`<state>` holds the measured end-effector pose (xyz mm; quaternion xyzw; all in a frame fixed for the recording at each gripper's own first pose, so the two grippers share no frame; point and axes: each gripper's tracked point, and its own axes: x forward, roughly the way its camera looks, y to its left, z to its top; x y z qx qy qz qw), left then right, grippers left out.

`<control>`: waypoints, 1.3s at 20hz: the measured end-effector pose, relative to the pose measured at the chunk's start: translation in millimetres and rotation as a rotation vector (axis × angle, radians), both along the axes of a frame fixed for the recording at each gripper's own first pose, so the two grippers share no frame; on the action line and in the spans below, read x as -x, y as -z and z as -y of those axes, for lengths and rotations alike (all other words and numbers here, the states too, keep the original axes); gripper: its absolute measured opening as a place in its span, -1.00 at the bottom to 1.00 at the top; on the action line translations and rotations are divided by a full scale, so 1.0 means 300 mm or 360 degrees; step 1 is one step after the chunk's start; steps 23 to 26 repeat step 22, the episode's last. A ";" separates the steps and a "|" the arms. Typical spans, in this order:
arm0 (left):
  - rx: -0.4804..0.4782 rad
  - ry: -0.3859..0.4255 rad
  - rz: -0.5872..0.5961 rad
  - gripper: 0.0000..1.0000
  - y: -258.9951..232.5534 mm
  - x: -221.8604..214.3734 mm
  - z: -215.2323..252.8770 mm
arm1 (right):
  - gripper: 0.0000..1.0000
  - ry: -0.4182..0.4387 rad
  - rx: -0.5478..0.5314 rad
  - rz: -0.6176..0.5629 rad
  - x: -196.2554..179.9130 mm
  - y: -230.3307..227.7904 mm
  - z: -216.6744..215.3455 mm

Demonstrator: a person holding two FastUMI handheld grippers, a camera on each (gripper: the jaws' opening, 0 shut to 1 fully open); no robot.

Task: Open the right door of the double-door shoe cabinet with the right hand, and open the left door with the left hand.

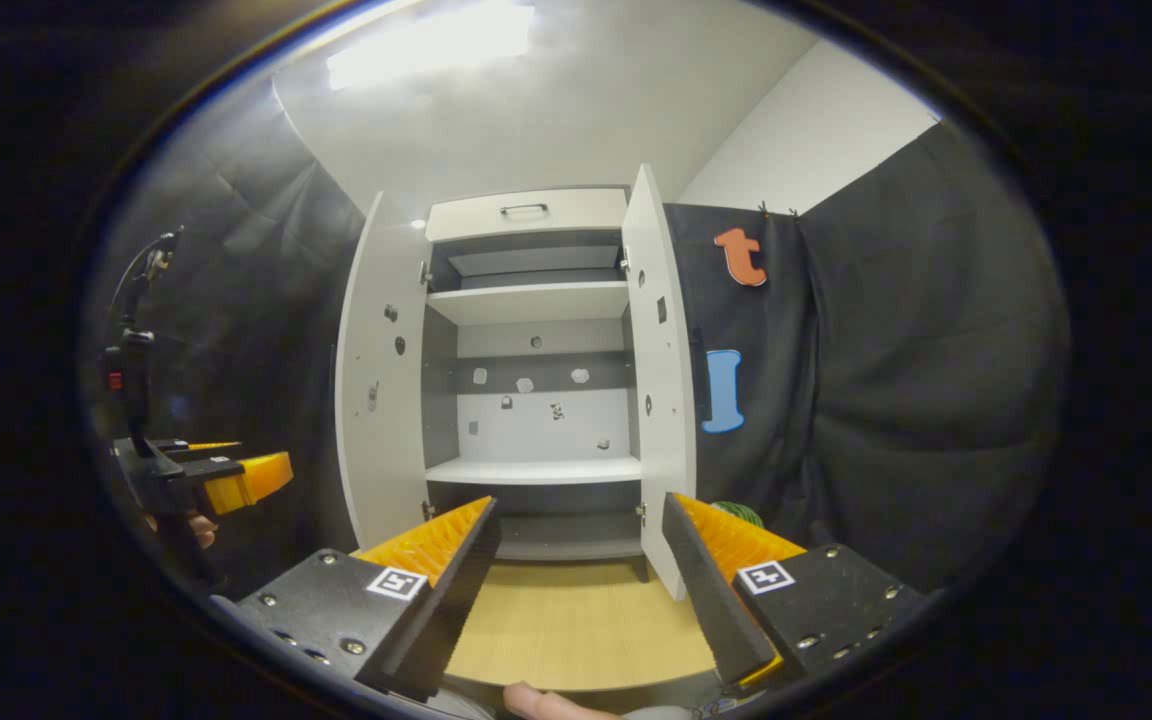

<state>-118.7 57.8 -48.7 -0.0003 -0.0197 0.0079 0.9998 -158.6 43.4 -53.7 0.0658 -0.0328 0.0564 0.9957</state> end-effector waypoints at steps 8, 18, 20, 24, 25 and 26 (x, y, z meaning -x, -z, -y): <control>-0.0038 0.0020 0.0009 0.97 0.010 0.007 0.005 | 0.94 -0.0002 0.0093 -0.0043 -0.005 0.013 -0.004; -0.0031 0.0017 0.0028 0.96 -0.011 0.009 0.013 | 0.94 -0.0003 0.0153 -0.0003 -0.003 -0.008 0.003; -0.0028 0.0027 0.0025 0.97 -0.012 0.013 0.022 | 0.94 0.0011 0.0151 -0.0001 0.001 -0.010 0.007; -0.0030 0.0044 0.0024 0.97 -0.018 0.015 0.033 | 0.87 -0.0005 0.0131 -0.0008 0.002 -0.006 0.002; -0.0030 0.0044 0.0024 0.97 -0.018 0.015 0.033 | 0.87 -0.0005 0.0131 -0.0008 0.002 -0.006 0.002; -0.0030 0.0044 0.0024 0.97 -0.018 0.015 0.033 | 0.87 -0.0005 0.0131 -0.0008 0.002 -0.006 0.002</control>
